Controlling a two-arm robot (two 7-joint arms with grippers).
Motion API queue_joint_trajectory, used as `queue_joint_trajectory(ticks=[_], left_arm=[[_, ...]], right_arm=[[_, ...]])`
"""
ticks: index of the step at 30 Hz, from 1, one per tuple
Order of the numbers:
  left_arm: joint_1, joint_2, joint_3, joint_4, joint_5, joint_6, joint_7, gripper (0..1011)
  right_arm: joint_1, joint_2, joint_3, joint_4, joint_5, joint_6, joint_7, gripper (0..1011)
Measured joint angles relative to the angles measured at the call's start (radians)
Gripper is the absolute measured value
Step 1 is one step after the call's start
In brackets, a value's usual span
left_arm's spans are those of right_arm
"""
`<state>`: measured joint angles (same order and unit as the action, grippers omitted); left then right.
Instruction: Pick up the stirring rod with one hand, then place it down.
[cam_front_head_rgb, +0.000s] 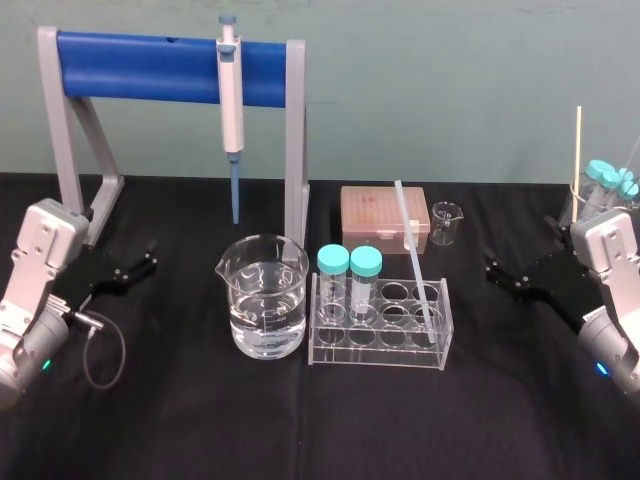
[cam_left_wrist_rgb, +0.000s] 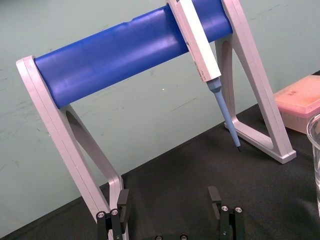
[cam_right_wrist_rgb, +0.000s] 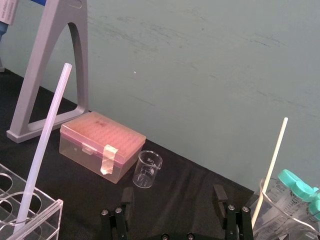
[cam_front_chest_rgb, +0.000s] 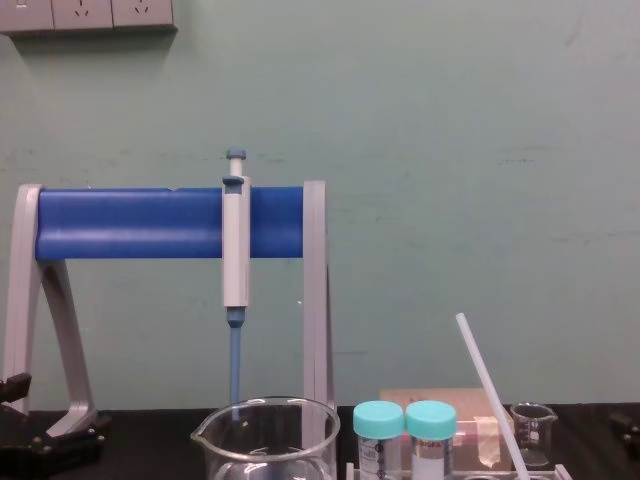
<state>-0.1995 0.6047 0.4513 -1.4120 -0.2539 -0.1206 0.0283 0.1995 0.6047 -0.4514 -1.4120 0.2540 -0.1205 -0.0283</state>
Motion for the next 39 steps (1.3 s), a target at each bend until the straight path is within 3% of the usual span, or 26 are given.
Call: queue_joint_trajectory(ticks=[34, 37, 39], left_arm=[[0.000, 0.000, 0.000, 0.000, 0.000, 0.000, 0.000, 1001], [0.000, 0.000, 0.000, 0.000, 0.000, 0.000, 0.000, 1001], [0.000, 0.000, 0.000, 0.000, 0.000, 0.000, 0.000, 1000]], right_arm=[[-0.002, -0.003, 0.006, 0.000, 0.002, 0.000, 0.004, 1000], [-0.006, -0.010, 0.026, -0.006, 0.025, 0.003, 0.023, 1000], [-0.012, -0.019, 0.050, -0.019, 0.069, 0.020, 0.046, 1000]])
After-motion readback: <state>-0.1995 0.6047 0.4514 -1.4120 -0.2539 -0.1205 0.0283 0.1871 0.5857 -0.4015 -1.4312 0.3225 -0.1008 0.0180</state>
